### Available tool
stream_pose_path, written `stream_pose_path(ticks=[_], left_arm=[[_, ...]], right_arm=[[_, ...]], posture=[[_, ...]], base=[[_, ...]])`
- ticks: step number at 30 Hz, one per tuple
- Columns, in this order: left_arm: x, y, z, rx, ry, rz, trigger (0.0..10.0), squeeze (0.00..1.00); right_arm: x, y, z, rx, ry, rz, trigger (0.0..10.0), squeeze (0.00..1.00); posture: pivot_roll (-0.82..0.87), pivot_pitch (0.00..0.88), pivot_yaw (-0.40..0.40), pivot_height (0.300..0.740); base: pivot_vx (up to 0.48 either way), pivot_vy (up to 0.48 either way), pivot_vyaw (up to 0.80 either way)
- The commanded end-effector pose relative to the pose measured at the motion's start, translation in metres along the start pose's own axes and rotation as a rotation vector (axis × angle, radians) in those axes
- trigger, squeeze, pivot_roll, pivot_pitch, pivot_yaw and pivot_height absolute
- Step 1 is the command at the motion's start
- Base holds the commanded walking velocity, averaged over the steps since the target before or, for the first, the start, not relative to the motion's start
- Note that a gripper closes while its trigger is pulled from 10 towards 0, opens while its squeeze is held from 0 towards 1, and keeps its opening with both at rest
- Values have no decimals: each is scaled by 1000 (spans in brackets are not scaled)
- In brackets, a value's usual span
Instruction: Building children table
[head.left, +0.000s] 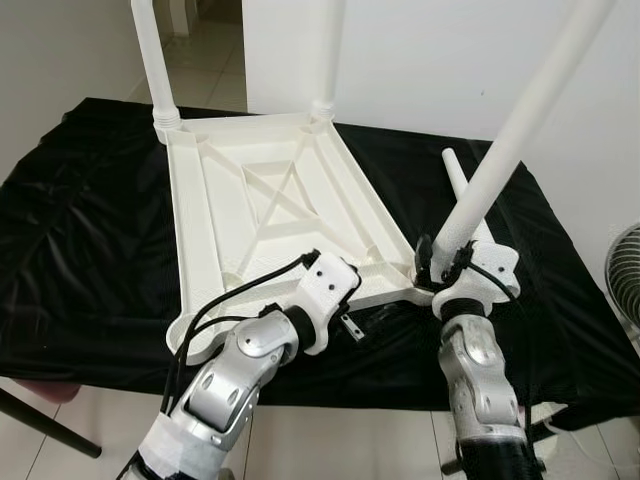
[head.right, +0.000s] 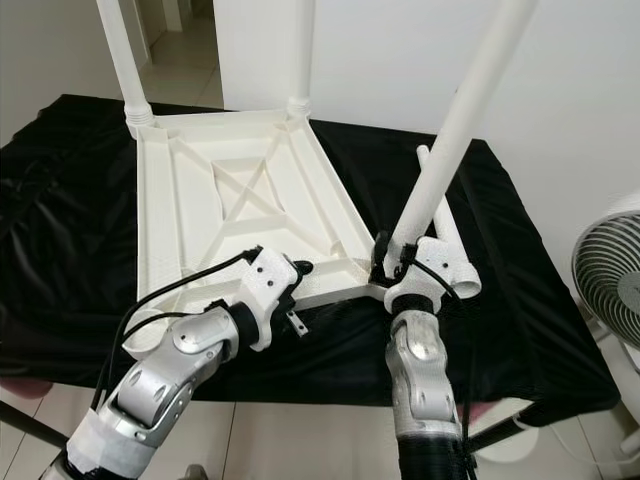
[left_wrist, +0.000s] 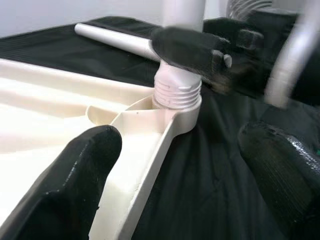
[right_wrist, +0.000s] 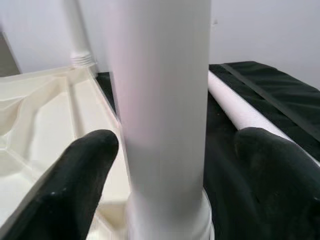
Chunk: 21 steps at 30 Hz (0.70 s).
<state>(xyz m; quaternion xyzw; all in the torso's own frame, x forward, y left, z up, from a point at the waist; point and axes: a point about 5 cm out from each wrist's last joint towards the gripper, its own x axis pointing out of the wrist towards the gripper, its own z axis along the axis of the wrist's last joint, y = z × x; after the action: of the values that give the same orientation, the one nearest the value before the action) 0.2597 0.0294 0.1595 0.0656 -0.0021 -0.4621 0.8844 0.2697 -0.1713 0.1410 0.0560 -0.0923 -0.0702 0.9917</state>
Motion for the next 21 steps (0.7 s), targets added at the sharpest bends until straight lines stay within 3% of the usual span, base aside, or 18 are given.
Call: stream_pose_path(ticks=[1, 3, 4, 8, 16, 17, 18, 19, 21], left_arm=[[-1, -3, -1, -5, 9, -42, 10000, 0], [-1, -3, -1, -5, 9, -42, 10000, 0], [-1, -1, 0, -1, 10, -41, 10000, 0], [-1, 3, 1, 7, 12, -34, 10000, 0], [-4, 12, 3, 30, 16, -11, 10000, 0], [-5, 15, 4, 35, 16, 0, 10000, 0], [-5, 15, 4, 35, 16, 0, 10000, 0], [-6, 17, 5, 38, 15, 9, 10000, 0], [-6, 19, 5, 39, 14, 19, 10000, 0]], right_arm=[[-6, -1, 4, 15, -11, 18, 10000, 0], [-7, -2, 4, 18, -9, 21, 10000, 0], [-13, -5, 4, 26, -6, 20, 0, 0], [-24, -8, 5, 28, 6, 44, 0, 0], [-25, -3, -3, 75, 72, 181, 0, 0], [-24, 1, -4, 88, 93, 239, 4157, 0], [-24, 1, -4, 88, 93, 239, 4157, 0], [-22, 4, -5, 102, 112, 294, 10000, 0], [-17, 6, -5, 115, 125, 349, 10000, 0]], posture=[[80, 53, -50, 740], [80, 53, -50, 740], [76, 60, -47, 740], [76, 62, -43, 740], [88, 72, -38, 740], [93, 75, -39, 740], [93, 75, -39, 740], [94, 76, -39, 740], [101, 78, -42, 740]], base=[[0, 0, 0], [0, 0, 0], [0, 0, 0], [0, 0, 0], [0, 0, 0], [0, 0, 0], [0, 0, 0], [0, 0, 0], [0, 0, 0]])
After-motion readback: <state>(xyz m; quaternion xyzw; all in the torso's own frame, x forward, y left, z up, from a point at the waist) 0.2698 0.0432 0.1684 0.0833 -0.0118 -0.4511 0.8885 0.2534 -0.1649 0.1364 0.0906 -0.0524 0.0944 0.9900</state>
